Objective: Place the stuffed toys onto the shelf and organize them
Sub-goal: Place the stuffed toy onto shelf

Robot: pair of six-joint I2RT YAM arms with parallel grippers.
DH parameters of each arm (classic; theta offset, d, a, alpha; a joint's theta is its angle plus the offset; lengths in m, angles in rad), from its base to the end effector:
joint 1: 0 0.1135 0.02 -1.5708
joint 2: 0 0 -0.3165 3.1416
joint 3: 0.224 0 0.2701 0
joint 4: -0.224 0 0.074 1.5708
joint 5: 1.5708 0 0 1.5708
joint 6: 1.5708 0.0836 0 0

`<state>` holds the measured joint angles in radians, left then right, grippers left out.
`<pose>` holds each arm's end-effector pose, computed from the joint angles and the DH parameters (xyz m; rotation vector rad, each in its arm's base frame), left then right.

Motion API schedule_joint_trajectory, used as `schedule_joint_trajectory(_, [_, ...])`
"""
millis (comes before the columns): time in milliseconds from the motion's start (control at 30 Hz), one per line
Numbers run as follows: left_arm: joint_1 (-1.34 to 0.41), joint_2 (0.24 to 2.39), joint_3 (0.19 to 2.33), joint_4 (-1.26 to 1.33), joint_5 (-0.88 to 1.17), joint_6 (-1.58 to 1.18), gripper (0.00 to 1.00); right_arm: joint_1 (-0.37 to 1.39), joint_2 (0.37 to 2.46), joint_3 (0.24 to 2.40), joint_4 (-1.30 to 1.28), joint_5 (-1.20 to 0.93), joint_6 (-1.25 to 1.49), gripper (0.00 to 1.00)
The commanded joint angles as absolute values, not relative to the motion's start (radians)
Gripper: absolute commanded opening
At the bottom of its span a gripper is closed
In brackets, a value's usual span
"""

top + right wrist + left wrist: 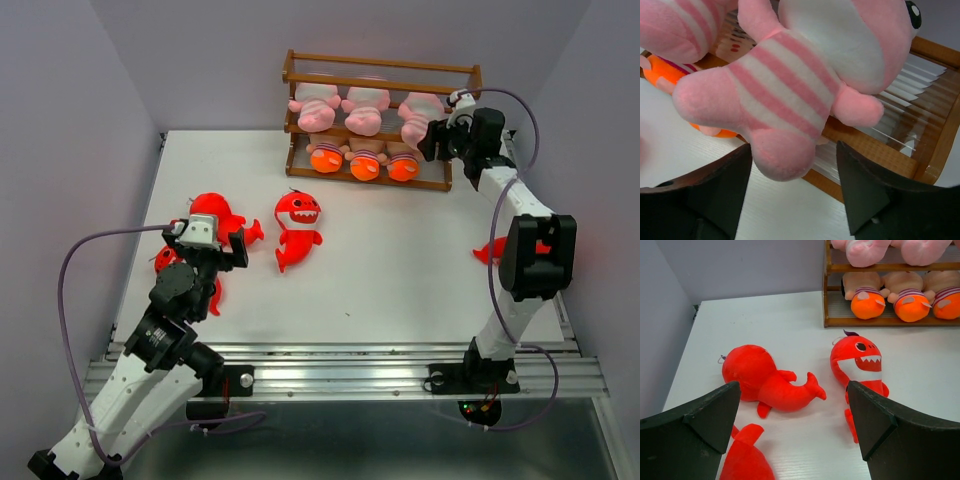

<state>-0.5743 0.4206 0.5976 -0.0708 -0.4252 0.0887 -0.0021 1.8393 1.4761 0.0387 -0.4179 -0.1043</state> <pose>0.1271 -0.0412 0.3641 0.1412 1.4678 -0.0830 0.5141 0.0328 0.3332 -0.3776 1.8407 0.3223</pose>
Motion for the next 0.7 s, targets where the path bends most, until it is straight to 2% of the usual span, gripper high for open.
schedule_joint_trajectory(0, [-0.574, 0.411, 0.583, -0.008, -0.457, 0.09, 0.99, 0.002, 1.858, 1.546, 0.106, -0.414, -0.129, 0.65])
schedule_joint_trajectory(200, [-0.574, 0.419, 0.581, -0.008, -0.453, 0.094, 0.99, 0.002, 1.868, 1.551, 0.132, -0.426, -0.159, 0.36])
schedule_joint_trajectory(300, [-0.574, 0.422, 0.581, -0.008, -0.451, 0.095, 0.99, 0.002, 1.865, 1.548, 0.143, -0.44, -0.196, 0.27])
schedule_joint_trajectory(667, [-0.574, 0.439, 0.58, -0.008, -0.448, 0.103, 0.99, 0.002, 1.908, 1.634, 0.06, -0.469, -0.383, 0.11])
